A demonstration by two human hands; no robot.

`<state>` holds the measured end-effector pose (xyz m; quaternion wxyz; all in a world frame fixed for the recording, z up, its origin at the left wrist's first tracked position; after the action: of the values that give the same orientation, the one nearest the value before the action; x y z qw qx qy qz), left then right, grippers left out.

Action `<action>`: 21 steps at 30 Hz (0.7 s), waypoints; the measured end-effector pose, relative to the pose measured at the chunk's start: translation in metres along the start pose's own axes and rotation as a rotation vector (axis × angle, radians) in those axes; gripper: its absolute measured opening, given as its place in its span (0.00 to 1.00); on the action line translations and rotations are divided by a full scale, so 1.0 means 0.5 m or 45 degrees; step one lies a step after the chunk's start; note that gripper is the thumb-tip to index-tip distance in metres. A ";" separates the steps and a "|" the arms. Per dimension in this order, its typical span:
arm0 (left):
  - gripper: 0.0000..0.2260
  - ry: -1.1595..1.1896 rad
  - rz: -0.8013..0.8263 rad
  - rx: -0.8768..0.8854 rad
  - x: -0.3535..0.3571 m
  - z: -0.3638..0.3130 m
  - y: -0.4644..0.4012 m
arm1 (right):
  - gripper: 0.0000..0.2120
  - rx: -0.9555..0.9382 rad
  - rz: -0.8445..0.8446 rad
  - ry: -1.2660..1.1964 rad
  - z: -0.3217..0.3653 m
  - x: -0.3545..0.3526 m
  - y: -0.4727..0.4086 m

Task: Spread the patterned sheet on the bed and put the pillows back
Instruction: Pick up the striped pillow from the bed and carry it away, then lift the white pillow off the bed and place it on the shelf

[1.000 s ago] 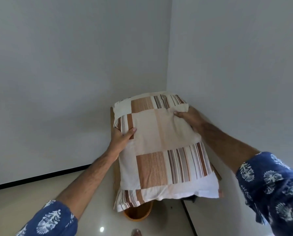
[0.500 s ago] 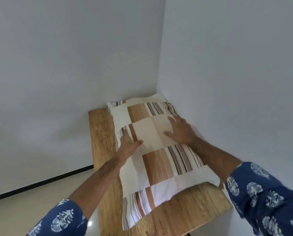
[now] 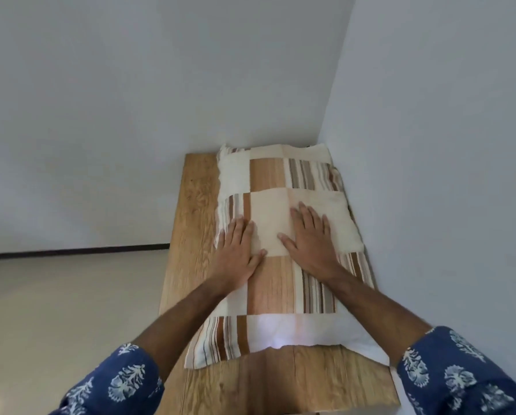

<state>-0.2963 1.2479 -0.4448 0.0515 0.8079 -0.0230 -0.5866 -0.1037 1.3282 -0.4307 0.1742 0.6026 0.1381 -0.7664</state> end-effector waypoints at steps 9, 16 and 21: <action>0.33 -0.222 -0.191 -0.532 -0.046 0.148 0.369 | 0.38 -0.862 0.211 0.092 0.373 0.046 0.087; 0.34 -0.168 -0.359 -1.185 0.002 0.239 0.921 | 0.39 -1.449 0.338 0.148 0.732 0.129 0.380; 0.35 -0.067 -0.492 -1.599 0.062 0.186 1.360 | 0.39 -1.881 0.389 0.177 0.961 0.184 0.711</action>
<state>-0.3594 0.5638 -0.4276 0.4064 0.5991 0.4682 -0.5066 -0.3898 0.7959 -0.4075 0.6278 0.3885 0.5414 -0.4022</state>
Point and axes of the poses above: each hand's wrist, its own y-axis away from the middle knuckle, its own x-axis out of the palm, z = x × y, the point moved 1 cm from there along -y, towards the middle knuckle, and after that the axes turned 1 degree about z, right-handed, at the moved point
